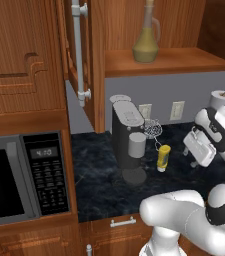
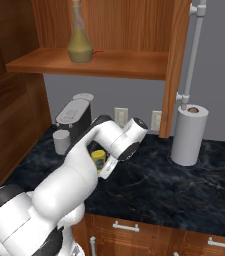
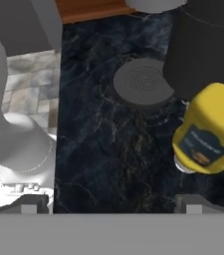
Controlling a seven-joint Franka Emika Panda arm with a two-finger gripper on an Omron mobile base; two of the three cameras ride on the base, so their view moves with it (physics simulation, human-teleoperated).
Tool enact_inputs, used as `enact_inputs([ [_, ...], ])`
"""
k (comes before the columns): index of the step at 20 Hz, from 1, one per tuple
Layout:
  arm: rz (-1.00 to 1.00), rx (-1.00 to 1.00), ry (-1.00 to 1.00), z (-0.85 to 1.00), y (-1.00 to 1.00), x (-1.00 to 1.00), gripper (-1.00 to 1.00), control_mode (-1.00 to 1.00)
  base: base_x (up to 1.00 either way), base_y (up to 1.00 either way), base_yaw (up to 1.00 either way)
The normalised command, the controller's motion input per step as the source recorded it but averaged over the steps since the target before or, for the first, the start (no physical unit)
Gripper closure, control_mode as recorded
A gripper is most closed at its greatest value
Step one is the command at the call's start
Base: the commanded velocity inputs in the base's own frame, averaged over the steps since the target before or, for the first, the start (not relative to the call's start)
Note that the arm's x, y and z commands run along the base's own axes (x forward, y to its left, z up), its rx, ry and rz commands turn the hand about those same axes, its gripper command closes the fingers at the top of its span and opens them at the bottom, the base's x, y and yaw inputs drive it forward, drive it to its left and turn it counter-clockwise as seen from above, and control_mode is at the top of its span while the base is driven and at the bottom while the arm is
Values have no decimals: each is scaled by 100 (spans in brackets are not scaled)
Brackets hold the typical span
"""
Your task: Pick the mustard and oil and vinegar bottle from the counter and place them in the cabinet.
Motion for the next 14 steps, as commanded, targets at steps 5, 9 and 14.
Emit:
enact_inputs([
  [5, 0, 1, -3, 9, 0, 13, -100, -100, 0, 0, 0],
  [9, 0, 3, -2, 0, 0, 14, -100, -100, 0, 0, 0],
  [14, 2, 4, 0, 0, 8, 17, -100, -100, 0, 0, 0],
])
